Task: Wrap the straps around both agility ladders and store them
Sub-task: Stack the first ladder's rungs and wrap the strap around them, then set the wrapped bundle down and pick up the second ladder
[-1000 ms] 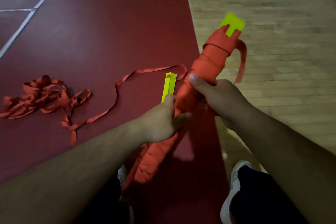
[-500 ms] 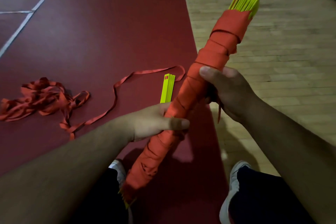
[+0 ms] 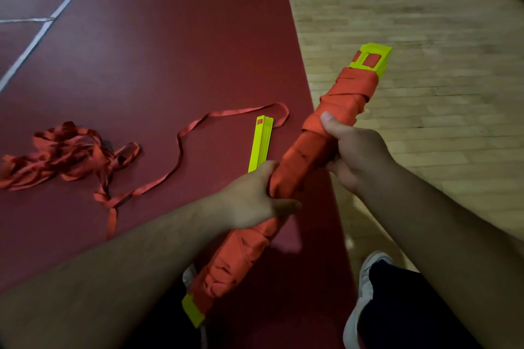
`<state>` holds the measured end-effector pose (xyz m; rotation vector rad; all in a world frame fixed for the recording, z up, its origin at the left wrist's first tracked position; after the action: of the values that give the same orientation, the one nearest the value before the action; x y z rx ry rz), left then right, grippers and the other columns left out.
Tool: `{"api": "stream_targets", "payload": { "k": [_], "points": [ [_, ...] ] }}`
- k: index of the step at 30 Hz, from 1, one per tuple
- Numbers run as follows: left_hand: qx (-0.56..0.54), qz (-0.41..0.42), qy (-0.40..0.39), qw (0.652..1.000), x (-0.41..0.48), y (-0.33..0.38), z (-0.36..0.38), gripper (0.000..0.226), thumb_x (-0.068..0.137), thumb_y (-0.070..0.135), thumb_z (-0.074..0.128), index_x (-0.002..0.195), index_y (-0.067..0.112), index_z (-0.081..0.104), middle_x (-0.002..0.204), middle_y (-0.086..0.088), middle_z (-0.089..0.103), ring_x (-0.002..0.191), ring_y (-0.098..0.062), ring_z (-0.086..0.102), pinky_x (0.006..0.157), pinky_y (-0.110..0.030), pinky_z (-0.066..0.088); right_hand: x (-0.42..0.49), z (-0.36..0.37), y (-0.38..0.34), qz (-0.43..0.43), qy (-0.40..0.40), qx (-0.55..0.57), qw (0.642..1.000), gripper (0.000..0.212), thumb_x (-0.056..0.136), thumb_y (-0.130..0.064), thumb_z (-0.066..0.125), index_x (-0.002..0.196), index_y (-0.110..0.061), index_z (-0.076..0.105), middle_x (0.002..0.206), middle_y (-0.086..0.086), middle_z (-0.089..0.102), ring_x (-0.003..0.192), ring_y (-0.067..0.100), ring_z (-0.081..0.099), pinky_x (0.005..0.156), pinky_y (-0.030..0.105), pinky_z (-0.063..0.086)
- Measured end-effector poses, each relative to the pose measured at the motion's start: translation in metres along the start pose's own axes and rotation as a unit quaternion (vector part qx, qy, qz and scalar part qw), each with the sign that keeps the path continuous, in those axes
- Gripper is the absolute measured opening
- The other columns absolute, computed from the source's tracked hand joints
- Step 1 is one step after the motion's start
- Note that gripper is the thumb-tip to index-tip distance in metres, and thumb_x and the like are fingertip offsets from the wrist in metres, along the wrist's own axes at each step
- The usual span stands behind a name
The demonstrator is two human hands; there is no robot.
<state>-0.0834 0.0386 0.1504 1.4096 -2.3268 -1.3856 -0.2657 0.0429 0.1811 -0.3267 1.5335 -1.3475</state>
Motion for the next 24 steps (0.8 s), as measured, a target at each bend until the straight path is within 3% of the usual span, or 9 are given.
{"api": "stream_targets", "payload": {
  "k": [5,10,12,15,17,19,22,24],
  "points": [
    [0.021,0.003,0.024,0.999,0.005,-0.008,0.005,0.049,0.073,0.048,0.081,0.109,0.026,0.058,0.1,0.004,0.067,0.094,-0.016,0.062,0.084,-0.035,0.051,0.011,-0.005,0.001,0.002,-0.002,-0.032,0.999,0.029,0.088,-0.021,0.075,0.111,-0.004,0.068,0.105,0.01,0.074,0.095,0.023,0.072,0.082,0.044,0.061],
    [0.009,-0.035,-0.01,0.999,0.011,-0.024,0.014,0.063,0.064,0.063,0.076,0.112,0.026,0.058,0.102,0.002,0.069,0.096,-0.018,0.065,0.086,-0.035,0.053,0.028,-0.008,0.026,0.013,0.025,-0.037,0.999,0.014,0.091,-0.014,0.072,0.102,-0.007,0.067,0.103,0.01,0.074,0.089,0.021,0.072,0.078,0.045,0.06],
    [-0.022,-0.057,-0.035,0.998,0.013,-0.035,0.022,0.058,0.064,0.062,0.077,0.105,0.023,0.062,0.097,0.0,0.071,0.092,-0.018,0.067,0.084,-0.036,0.054,0.037,-0.013,0.041,0.021,0.031,-0.056,0.998,0.016,0.091,-0.016,0.072,0.103,-0.007,0.067,0.103,0.011,0.074,0.091,0.024,0.073,0.084,0.05,0.059],
    [-0.063,-0.079,-0.063,0.993,0.024,-0.048,0.037,0.073,0.053,0.074,0.071,0.104,0.022,0.064,0.096,-0.002,0.073,0.092,-0.02,0.069,0.085,-0.039,0.056,0.051,-0.017,0.059,0.004,0.055,-0.101,0.993,0.034,0.084,-0.033,0.075,0.107,-0.009,0.068,0.101,0.009,0.075,0.091,0.026,0.073,0.085,0.054,0.059],
    [-0.069,-0.095,-0.067,0.991,0.038,-0.056,0.053,0.071,0.057,0.075,0.072,0.105,0.023,0.064,0.096,0.001,0.073,0.091,-0.018,0.069,0.084,-0.037,0.056,0.066,-0.019,0.072,0.003,0.079,-0.139,0.987,0.053,0.072,-0.051,0.072,0.107,-0.012,0.07,0.099,0.006,0.075,0.09,0.027,0.073,0.085,0.053,0.06],
    [-0.062,-0.106,-0.059,0.991,0.05,-0.061,0.068,0.066,0.062,0.076,0.073,0.102,0.023,0.062,0.092,0.004,0.071,0.087,-0.014,0.066,0.079,-0.033,0.054,0.079,-0.021,0.083,0.023,0.103,-0.158,0.982,0.061,0.07,-0.057,0.067,0.11,-0.011,0.07,0.101,0.007,0.074,0.091,0.03,0.071,0.086,0.052,0.059],
    [-0.042,-0.121,-0.071,0.989,0.06,-0.067,0.096,0.048,0.08,0.058,0.073,0.092,0.019,0.048,0.079,0.007,0.054,0.08,-0.014,0.054,0.062,-0.023,0.036,0.098,-0.03,0.104,0.049,0.129,-0.166,0.976,0.046,0.085,-0.044,0.065,0.116,-0.009,0.069,0.107,0.009,0.073,0.095,0.031,0.07,0.087,0.051,0.059],
    [-0.057,-0.126,-0.091,0.986,0.068,-0.075,0.117,0.044,0.081,0.051,0.075,0.098,0.018,0.051,0.089,0.006,0.06,0.089,-0.019,0.061,0.066,-0.025,0.041,0.113,-0.041,0.12,0.057,0.142,-0.172,0.973,0.037,0.091,-0.037,0.062,0.117,-0.011,0.068,0.106,0.008,0.071,0.097,0.031,0.069,0.089,0.051,0.058]
  ]
}}
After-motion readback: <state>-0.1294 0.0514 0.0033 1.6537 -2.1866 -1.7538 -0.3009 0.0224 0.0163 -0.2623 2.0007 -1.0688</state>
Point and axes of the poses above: each hand's wrist, its own x-axis towards the middle knuckle, its own z-axis out of the palm, y = z × x, the point moved 1 cm from there along x, towards the middle knuckle
